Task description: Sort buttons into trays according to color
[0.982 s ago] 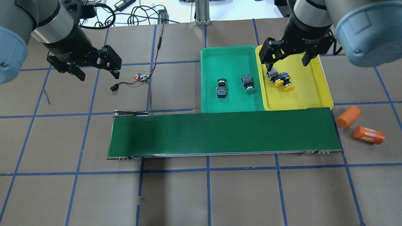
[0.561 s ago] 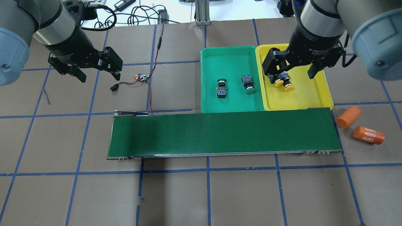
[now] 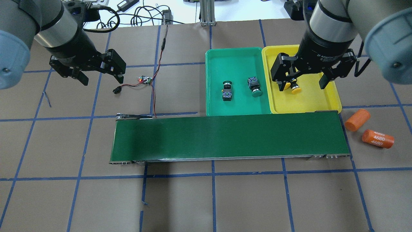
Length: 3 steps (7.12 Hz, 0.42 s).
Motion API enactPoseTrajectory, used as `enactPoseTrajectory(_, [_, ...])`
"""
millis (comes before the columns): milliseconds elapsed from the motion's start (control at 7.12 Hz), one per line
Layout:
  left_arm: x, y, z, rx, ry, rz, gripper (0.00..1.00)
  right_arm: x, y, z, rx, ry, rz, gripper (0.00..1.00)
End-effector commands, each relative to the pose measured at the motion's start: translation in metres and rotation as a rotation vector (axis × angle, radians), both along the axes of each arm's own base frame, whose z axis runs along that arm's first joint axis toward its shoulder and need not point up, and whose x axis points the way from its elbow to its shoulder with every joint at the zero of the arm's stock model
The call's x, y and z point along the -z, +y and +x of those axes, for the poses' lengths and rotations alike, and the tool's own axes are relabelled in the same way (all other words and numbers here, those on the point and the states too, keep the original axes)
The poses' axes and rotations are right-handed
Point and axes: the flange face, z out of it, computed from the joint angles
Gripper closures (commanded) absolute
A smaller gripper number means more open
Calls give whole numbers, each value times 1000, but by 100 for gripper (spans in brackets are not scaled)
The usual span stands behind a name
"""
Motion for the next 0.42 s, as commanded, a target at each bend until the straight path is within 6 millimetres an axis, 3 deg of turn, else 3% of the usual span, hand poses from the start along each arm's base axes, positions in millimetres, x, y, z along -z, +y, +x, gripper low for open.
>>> enactPoseTrajectory(0, [0,0,-1,1,6,0,0,0,1,0,-1,1,-1,0])
enactPoseTrajectory(281, [0,0,-1,1,5,-3,0,1,2,0,-1,1,2,0])
